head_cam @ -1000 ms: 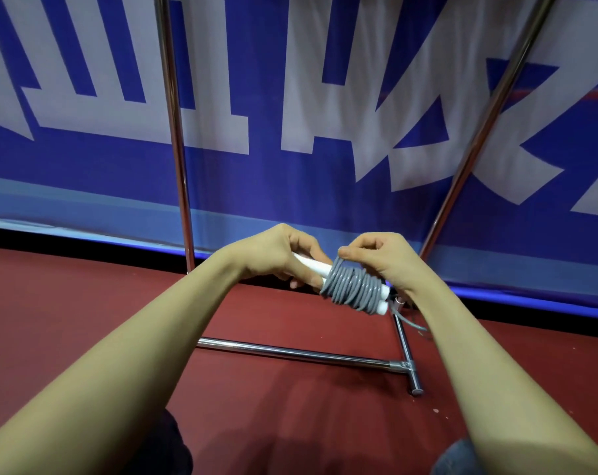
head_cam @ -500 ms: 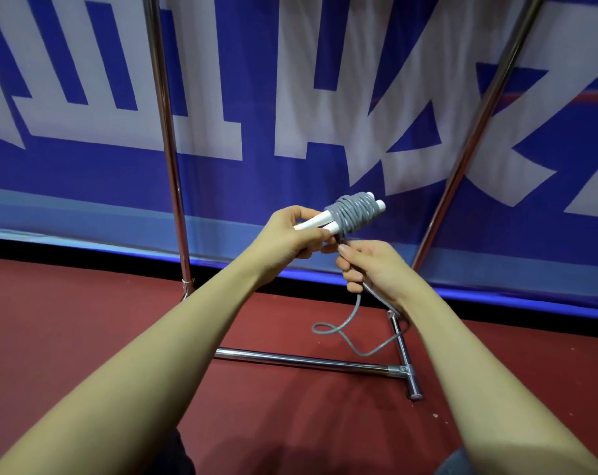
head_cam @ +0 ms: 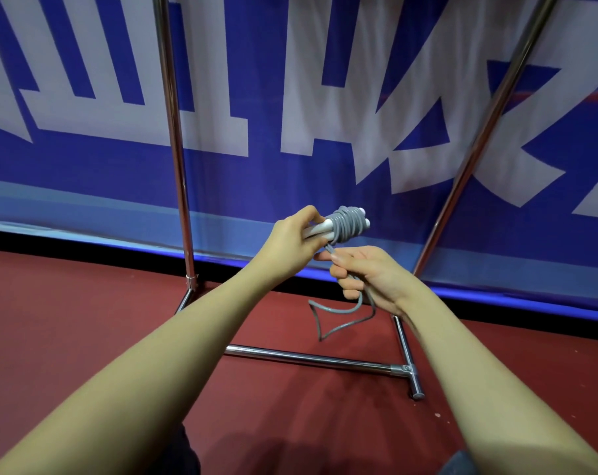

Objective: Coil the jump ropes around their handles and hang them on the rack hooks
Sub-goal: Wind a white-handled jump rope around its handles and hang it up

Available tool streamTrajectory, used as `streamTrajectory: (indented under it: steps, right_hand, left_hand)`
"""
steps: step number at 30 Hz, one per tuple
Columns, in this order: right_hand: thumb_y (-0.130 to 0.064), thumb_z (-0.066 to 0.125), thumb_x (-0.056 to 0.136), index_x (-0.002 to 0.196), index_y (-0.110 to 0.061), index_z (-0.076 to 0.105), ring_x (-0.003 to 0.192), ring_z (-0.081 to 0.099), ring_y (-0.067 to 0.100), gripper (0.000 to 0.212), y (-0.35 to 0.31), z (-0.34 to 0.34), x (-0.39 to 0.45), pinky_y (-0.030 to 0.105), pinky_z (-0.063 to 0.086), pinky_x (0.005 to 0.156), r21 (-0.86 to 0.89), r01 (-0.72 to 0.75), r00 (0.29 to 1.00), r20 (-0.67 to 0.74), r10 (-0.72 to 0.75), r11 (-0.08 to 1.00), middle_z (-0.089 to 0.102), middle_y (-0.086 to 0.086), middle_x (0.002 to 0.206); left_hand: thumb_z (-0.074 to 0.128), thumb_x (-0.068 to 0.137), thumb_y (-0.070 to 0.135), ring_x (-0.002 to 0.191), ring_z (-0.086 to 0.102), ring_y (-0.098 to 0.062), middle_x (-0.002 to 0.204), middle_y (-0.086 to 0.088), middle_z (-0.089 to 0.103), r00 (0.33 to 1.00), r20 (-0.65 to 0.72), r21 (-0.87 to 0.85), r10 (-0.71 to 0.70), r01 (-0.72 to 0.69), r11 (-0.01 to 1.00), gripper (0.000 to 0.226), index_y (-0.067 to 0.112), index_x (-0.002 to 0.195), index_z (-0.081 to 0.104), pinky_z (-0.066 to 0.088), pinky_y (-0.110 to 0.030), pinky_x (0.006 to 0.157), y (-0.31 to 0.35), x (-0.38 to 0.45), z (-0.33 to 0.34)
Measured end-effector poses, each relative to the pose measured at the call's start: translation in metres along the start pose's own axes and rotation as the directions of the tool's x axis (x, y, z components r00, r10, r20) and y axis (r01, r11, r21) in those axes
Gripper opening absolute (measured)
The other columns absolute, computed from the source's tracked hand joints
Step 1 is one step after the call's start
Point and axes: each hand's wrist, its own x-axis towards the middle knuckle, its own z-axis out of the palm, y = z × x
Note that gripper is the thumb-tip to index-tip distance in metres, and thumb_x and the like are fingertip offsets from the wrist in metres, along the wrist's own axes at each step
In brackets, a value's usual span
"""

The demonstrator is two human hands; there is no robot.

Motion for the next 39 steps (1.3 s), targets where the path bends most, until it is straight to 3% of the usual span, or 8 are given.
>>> streamTrajectory:
  steps: [3, 7, 11, 15, 20, 22, 27, 39]
  right_hand:
    - [-0.007, 0.048, 0.095, 0.112, 0.006, 0.058, 0.042, 0.036, 0.004, 0.022, 0.000, 0.001, -0.001, 0.019, 0.042, 0.045, 0.032, -0.027, 1.000, 0.017, 0.027, 0.999, 0.049, -0.001, 0.061]
    - [-0.008, 0.050, 0.089, 0.113, 0.006, 0.058, 0.045, 0.041, 0.006, 0.029, 0.001, 0.001, 0.000, 0.021, 0.047, 0.050, 0.105, -0.060, 0.997, 0.057, 0.054, 0.993, 0.047, -0.001, 0.061]
    - [-0.003, 0.045, 0.095, 0.125, 0.015, 0.049, 0.043, 0.038, 0.003, 0.036, 0.003, 0.003, 0.005, 0.014, 0.038, 0.043, 0.190, -0.047, 0.999, -0.010, 0.050, 0.981, 0.053, 0.000, 0.069]
    - [-0.007, 0.042, 0.098, 0.116, 0.002, 0.059, 0.033, 0.026, 0.001, 0.026, 0.002, 0.004, 0.003, 0.011, 0.023, 0.031, 0.201, -0.074, 0.997, -0.012, 0.078, 0.977, 0.047, 0.000, 0.074]
    - [-0.014, 0.051, 0.095, 0.111, -0.003, 0.063, 0.037, 0.024, 0.001, 0.024, -0.004, 0.006, -0.002, 0.014, 0.020, 0.034, -0.033, -0.074, 0.997, 0.000, 0.074, 0.997, 0.042, -0.004, 0.060]
    - [-0.013, 0.054, 0.093, 0.103, -0.001, 0.067, 0.036, 0.024, 0.002, 0.021, -0.007, 0.004, -0.003, 0.015, 0.020, 0.035, -0.132, -0.067, 0.998, -0.004, 0.067, 0.989, 0.043, -0.004, 0.056]
    - [-0.011, 0.056, 0.093, 0.080, -0.001, 0.070, 0.031, 0.021, 0.003, 0.021, -0.005, -0.008, -0.008, 0.014, 0.015, 0.031, -0.265, -0.115, 0.993, -0.062, 0.102, 0.957, 0.039, -0.002, 0.046]
    - [-0.020, 0.080, 0.075, 0.070, -0.009, 0.073, 0.044, 0.037, 0.008, 0.013, -0.010, -0.011, -0.010, 0.018, 0.030, 0.044, -0.596, -0.023, 0.983, -0.159, -0.090, 0.803, 0.054, -0.001, 0.052]
  left_hand:
    - [0.070, 0.087, 0.017, 0.072, 0.061, -0.015, 0.085, -0.005, 0.070, 0.999, -0.010, 0.000, -0.039, 0.039, 0.999, 0.019, 0.007, 0.101, 0.064, 0.044, -0.024, 0.066, -0.011, 0.003, -0.007]
    - [0.073, 0.084, 0.011, 0.054, 0.052, 0.008, 0.073, 0.005, 0.064, 0.998, 0.022, -0.021, -0.067, 0.067, 0.998, 0.019, 0.011, 0.102, 0.069, 0.040, -0.011, 0.058, -0.018, 0.002, -0.015]
    - [0.072, 0.085, 0.009, 0.052, 0.052, 0.009, 0.069, 0.012, 0.060, 0.998, 0.014, -0.023, -0.057, 0.058, 0.998, 0.020, 0.011, 0.104, 0.069, 0.037, -0.008, 0.055, -0.018, -0.001, -0.017]
    - [0.070, 0.085, 0.008, 0.056, 0.052, 0.011, 0.073, 0.011, 0.062, 1.000, -0.013, -0.038, -0.029, 0.028, 0.999, 0.019, 0.010, 0.104, 0.068, 0.037, -0.006, 0.057, -0.016, -0.002, -0.020]
    - [0.073, 0.084, 0.012, 0.066, 0.057, -0.001, 0.086, -0.004, 0.070, 0.999, -0.028, -0.042, -0.019, 0.018, 0.999, 0.018, 0.012, 0.102, 0.069, 0.042, -0.012, 0.062, -0.016, -0.002, -0.021]
    - [0.074, 0.084, 0.014, 0.075, 0.060, -0.013, 0.089, -0.005, 0.070, 0.998, 0.060, 0.027, -0.029, 0.028, 0.999, 0.018, 0.014, 0.101, 0.069, 0.046, -0.021, 0.069, -0.018, -0.001, -0.022]
    - [0.073, 0.081, 0.001, 0.062, 0.053, -0.007, 0.077, 0.000, 0.064, 0.889, 0.445, 0.065, -0.110, 0.090, 0.994, 0.022, 0.013, 0.100, 0.070, 0.044, -0.016, 0.059, -0.018, -0.004, -0.027]
    - [0.078, 0.069, 0.001, 0.058, 0.050, -0.012, 0.070, 0.000, 0.066, 0.662, 0.743, -0.100, -0.102, 0.260, 0.960, 0.021, 0.015, 0.084, 0.072, 0.040, -0.018, 0.054, -0.009, -0.009, -0.040]
